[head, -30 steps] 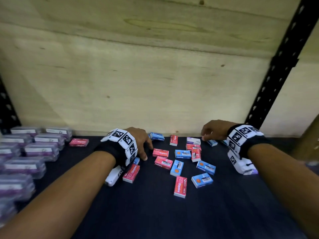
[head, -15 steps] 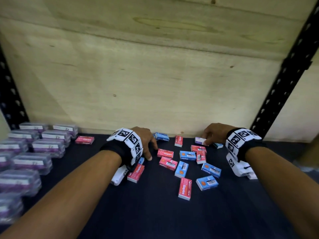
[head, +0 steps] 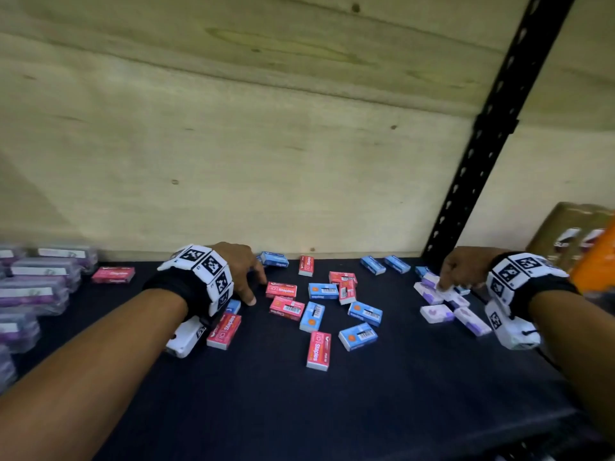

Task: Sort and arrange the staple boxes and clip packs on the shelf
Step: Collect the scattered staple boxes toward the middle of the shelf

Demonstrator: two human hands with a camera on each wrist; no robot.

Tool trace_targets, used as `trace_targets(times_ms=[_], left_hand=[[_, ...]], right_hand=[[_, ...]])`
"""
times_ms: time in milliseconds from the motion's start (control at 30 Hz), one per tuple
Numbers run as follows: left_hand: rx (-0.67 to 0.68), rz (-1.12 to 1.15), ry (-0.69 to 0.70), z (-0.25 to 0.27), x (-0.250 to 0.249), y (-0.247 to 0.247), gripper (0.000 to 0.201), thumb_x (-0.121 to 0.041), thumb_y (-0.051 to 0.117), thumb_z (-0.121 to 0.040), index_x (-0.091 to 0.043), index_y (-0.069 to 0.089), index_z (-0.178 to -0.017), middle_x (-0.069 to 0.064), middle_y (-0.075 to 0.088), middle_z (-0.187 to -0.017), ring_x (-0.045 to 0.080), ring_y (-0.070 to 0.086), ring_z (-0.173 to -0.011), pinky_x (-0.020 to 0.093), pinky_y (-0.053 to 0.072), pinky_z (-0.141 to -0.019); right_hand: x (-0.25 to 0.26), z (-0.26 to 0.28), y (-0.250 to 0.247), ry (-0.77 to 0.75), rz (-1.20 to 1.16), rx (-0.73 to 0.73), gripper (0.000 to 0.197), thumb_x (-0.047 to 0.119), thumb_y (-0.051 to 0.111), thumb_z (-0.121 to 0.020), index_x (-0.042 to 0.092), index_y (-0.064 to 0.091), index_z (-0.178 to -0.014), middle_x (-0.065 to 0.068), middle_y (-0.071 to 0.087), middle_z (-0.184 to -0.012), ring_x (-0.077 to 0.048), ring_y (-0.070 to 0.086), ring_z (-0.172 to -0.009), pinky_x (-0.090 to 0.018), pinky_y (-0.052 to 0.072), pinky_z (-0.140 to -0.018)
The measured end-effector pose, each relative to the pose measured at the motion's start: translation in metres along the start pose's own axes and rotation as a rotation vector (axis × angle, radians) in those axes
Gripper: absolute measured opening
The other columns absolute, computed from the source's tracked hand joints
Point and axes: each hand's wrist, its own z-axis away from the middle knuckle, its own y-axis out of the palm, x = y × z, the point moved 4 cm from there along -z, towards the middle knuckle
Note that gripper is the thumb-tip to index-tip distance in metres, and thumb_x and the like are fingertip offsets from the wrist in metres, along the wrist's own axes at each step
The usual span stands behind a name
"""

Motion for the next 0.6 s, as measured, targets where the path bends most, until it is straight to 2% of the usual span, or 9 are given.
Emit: trace_targets(times_ms=[133, 233, 367, 433, 500, 600], left_hand=[[-0.012, 0.012, -0.002, 0.006, 0.000, 0.002, 0.051, -0.050, 0.074, -0.080, -0.042, 0.059, -0.128, -0.005, 0.044, -0.106, 0.020, 0.054, -0.112, 0.028, 0.042, -0.087], [-0.036, 0.039, -0.004, 0.012, 0.003, 0.004, 0.051, -0.050, 0.073, -0.081, -0.039, 0.059, -0.129, -0.003, 0.050, -0.118, 0.020, 0.054, -0.115, 0.027, 0.040, -0.086], [-0.044, 0.144, -0.041, 0.017, 0.010, 0.004, 0.064, -0.048, 0.075, -0.080, -0.033, 0.050, -0.138, -0.002, 0.052, -0.134, 0.019, 0.052, -0.121, 0.028, 0.039, -0.094], [-0.082, 0.285, -0.062, 0.022, 0.019, -0.001, 0.064, -0.047, 0.076, -0.079, -0.030, 0.051, -0.137, -0.004, 0.055, -0.135, 0.017, 0.054, -0.120, 0.029, 0.040, -0.099], [-0.133, 0.370, -0.090, 0.028, 0.033, -0.007, 0.058, -0.047, 0.075, -0.080, -0.029, 0.056, -0.132, -0.005, 0.058, -0.131, 0.015, 0.057, -0.114, 0.028, 0.041, -0.096], [-0.134, 0.313, -0.158, 0.038, 0.059, -0.013, 0.051, -0.046, 0.076, -0.080, -0.028, 0.060, -0.126, -0.006, 0.059, -0.126, 0.012, 0.056, -0.103, 0.027, 0.041, -0.091]], right_hand=[[0.001, 0.006, 0.000, -0.004, 0.028, -0.012, 0.022, 0.030, 0.081, -0.079, 0.013, 0.068, -0.074, 0.009, 0.060, -0.054, -0.011, 0.054, -0.053, -0.019, 0.042, -0.047], [0.004, 0.009, -0.002, 0.013, 0.074, -0.014, 0.023, 0.034, 0.077, -0.082, 0.013, 0.071, -0.079, 0.009, 0.061, -0.052, -0.010, 0.055, -0.051, -0.020, 0.043, -0.051], [0.006, 0.008, -0.003, 0.043, 0.151, 0.006, 0.029, 0.041, 0.073, -0.083, 0.012, 0.074, -0.085, -0.001, 0.072, -0.074, -0.014, 0.059, -0.063, -0.026, 0.047, -0.067], [0.013, 0.005, -0.005, 0.024, 0.195, -0.011, 0.026, 0.042, 0.072, -0.084, 0.015, 0.070, -0.082, 0.002, 0.067, -0.076, -0.016, 0.059, -0.071, -0.027, 0.047, -0.072], [0.028, 0.003, -0.011, -0.024, 0.252, -0.046, 0.024, 0.042, 0.070, -0.086, 0.019, 0.064, -0.080, 0.004, 0.063, -0.083, -0.016, 0.061, -0.084, -0.026, 0.047, -0.079], [0.060, -0.002, -0.018, -0.122, 0.262, -0.086, 0.022, 0.046, 0.069, -0.085, 0.025, 0.065, -0.080, 0.009, 0.063, -0.086, -0.014, 0.060, -0.088, -0.025, 0.046, -0.077]])
